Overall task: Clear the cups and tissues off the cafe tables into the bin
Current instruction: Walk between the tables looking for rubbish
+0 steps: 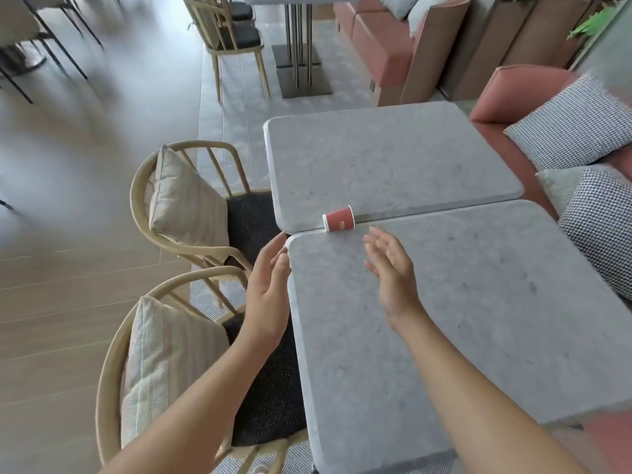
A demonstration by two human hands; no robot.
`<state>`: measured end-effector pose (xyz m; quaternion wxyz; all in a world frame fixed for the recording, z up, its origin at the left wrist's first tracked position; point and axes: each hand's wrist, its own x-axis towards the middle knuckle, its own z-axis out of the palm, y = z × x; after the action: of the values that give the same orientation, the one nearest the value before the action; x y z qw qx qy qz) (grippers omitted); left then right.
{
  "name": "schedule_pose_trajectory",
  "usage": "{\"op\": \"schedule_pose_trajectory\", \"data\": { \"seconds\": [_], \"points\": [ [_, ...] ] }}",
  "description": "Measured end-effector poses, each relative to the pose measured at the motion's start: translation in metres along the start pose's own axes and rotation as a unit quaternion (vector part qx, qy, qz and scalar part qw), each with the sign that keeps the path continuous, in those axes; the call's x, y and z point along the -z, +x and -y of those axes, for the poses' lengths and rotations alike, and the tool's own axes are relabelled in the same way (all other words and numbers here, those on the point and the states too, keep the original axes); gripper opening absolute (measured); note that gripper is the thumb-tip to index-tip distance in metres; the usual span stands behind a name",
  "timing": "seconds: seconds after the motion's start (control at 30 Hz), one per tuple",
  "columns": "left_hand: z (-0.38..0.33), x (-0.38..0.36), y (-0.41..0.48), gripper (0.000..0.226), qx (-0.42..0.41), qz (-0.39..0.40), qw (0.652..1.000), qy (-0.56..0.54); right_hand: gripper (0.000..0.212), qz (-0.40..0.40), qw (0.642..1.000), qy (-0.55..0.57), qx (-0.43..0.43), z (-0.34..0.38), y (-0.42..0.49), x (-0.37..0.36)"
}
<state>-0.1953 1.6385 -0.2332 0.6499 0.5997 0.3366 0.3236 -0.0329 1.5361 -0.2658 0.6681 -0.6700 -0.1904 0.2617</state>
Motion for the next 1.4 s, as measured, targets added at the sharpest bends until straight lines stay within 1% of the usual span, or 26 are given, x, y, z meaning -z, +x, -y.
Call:
{"op": "schedule_pose_trajectory", "data": {
  "seconds": [0.1,0.2,0.27,0.3,0.4,0.47,0.5,0.57,0.6,0.63,0.8,0.83,0.87,0.93,0.97,1.1,1.13,1.17,1.23,1.27,1.33,1.4],
  "points": [
    [0.011,-0.004,0.008,0.034,0.007,-0.004,1.0,0.009,0.046,0.022,0.998,-0.063,-0.009,-0.019,0.031,-0.002],
    [0.021,-0.006,0.019,0.036,0.024,-0.009,0.999,0.027,0.057,0.046,0.986,-0.159,-0.013,-0.042,0.071,-0.011],
    [0.029,-0.006,0.028,0.037,0.033,-0.017,0.999,0.036,0.056,0.066,0.964,-0.256,0.006,-0.061,0.102,-0.017],
    [0.032,-0.007,0.032,0.037,0.037,-0.024,0.998,0.039,0.054,0.077,0.946,-0.313,0.015,-0.071,0.119,-0.021],
    [0.038,-0.011,0.04,0.038,0.047,-0.04,0.997,0.047,0.055,0.132,0.884,-0.448,0.029,-0.105,0.171,-0.034],
    [0.04,-0.012,0.042,0.037,0.061,-0.048,0.996,0.039,0.054,0.16,0.832,-0.53,0.042,-0.125,0.202,-0.043],
    [0.041,-0.011,0.044,0.038,0.06,-0.054,0.996,0.039,0.054,0.172,0.797,-0.577,0.056,-0.135,0.215,-0.046],
    [0.043,-0.008,0.049,0.048,0.058,-0.065,0.995,0.046,0.063,0.191,0.708,-0.674,0.089,-0.151,0.24,-0.052],
    [0.044,-0.006,0.052,0.051,0.056,-0.067,0.995,0.05,0.065,0.192,0.67,-0.709,0.104,-0.158,0.25,-0.055],
    [0.045,-0.005,0.054,0.052,0.053,-0.066,0.995,0.054,0.065,0.191,0.644,-0.732,0.112,-0.164,0.259,-0.057],
    [0.055,0.005,0.057,0.049,0.052,-0.076,0.994,0.062,0.049,0.155,0.542,-0.814,0.139,-0.177,0.278,-0.063],
    [0.058,0.008,0.056,0.048,0.057,-0.083,0.993,0.061,0.048,0.153,0.529,-0.823,0.137,-0.177,0.279,-0.065],
    [0.061,0.012,0.055,0.048,0.06,-0.089,0.992,0.06,0.046,0.149,0.524,-0.829,0.127,-0.177,0.28,-0.067],
    [0.064,0.017,0.053,0.047,0.066,-0.097,0.991,0.056,0.044,0.142,0.531,-0.828,0.11,-0.177,0.278,-0.067],
    [0.063,0.019,0.051,0.046,0.069,-0.1,0.991,0.056,0.045,0.143,0.544,-0.82,0.103,-0.176,0.275,-0.066],
    [0.053,0.03,0.04,0.048,0.064,-0.099,0.991,0.06,0.057,0.185,0.636,-0.743,0.099,-0.151,0.237,-0.072],
    [0.048,0.033,0.036,0.047,0.061,-0.101,0.991,0.058,0.058,0.192,0.663,-0.716,0.101,-0.141,0.222,-0.074],
    [0.043,0.036,0.032,0.045,0.057,-0.104,0.991,0.055,0.057,0.195,0.701,-0.679,0.101,-0.13,0.206,-0.076],
    [0.031,0.043,0.025,0.042,0.051,-0.107,0.992,0.05,0.055,0.205,0.795,-0.566,0.078,-0.099,0.166,-0.078],
    [0.024,0.046,0.02,0.04,0.049,-0.106,0.992,0.047,0.053,0.215,0.835,-0.502,0.062,-0.082,0.143,-0.078],
    [0.012,0.049,0.008,0.038,0.044,-0.104,0.993,0.038,0.049,0.243,0.893,-0.378,0.036,-0.045,0.09,-0.074],
    [0.001,0.052,-0.008,0.04,0.034,-0.109,0.993,0.024,0.046,0.275,0.926,-0.258,0.011,-0.01,0.033,-0.067]
  ]
}}
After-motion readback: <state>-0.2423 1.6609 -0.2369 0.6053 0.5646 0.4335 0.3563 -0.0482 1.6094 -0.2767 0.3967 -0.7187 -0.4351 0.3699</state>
